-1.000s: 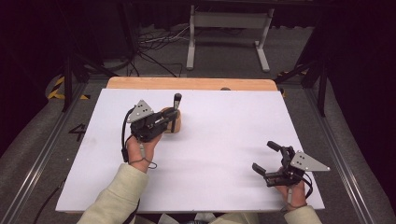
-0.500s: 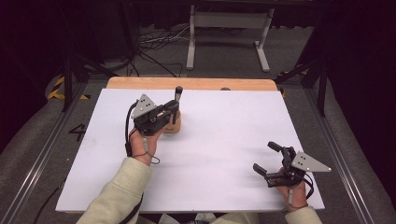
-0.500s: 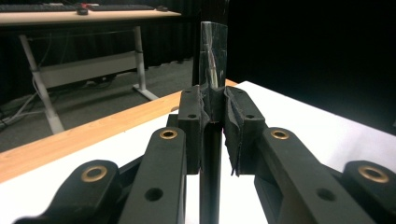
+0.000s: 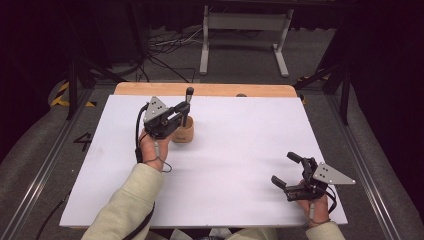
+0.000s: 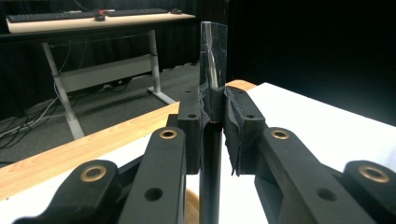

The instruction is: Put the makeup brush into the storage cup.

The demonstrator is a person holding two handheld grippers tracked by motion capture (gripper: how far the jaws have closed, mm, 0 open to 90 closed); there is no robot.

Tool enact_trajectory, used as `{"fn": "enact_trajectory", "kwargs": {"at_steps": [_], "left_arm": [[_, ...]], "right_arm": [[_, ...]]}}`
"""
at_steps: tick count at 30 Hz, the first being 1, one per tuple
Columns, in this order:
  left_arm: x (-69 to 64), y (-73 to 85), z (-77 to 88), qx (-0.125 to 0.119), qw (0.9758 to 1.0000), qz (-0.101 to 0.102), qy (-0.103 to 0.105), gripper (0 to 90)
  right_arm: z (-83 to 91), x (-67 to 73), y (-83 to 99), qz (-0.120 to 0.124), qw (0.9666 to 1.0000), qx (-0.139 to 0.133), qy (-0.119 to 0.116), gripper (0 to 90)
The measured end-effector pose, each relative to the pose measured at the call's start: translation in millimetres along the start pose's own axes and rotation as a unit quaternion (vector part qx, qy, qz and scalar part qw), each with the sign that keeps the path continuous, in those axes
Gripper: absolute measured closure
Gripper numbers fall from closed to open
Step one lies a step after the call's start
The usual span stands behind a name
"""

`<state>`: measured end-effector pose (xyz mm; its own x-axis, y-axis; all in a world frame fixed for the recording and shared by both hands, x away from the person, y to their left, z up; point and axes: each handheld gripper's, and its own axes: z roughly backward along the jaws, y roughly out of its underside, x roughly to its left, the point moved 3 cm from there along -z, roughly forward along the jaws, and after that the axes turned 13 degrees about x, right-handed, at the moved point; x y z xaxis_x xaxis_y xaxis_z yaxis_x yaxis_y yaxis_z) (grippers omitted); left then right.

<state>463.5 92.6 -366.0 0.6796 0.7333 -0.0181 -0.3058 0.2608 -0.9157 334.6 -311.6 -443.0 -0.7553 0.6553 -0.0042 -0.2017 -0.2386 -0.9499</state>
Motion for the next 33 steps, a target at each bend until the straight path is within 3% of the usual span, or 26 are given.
{"fn": "enact_trajectory", "kwargs": {"at_steps": [7,11,15,24,33], "left_arm": [[6.3,2.1,-3.5,-0.011,0.9999,-0.001,-0.011,77.5],[10.8,2.2,-5.4,-0.007,0.9998,0.020,0.008,77.5],[14.4,5.2,-9.8,-0.009,0.9999,0.004,0.003,77.4],[19.3,13.9,-20.2,-0.006,0.9999,-0.008,-0.005,77.3],[30.5,25.9,-31.6,0.001,0.9998,0.012,0.016,77.2]], "right_arm": [[0.3,-0.1,0.4,-0.002,1.0000,0.000,-0.003,0.0],[0.0,-0.3,0.5,-0.002,1.0000,0.000,-0.003,0.0],[0.3,-0.2,0.5,-0.002,1.0000,0.000,-0.004,0.0],[0.3,-0.3,0.7,-0.004,1.0000,0.000,-0.005,0.0],[1.4,0.0,0.8,-0.004,1.0000,-0.001,-0.005,0.0]]}}
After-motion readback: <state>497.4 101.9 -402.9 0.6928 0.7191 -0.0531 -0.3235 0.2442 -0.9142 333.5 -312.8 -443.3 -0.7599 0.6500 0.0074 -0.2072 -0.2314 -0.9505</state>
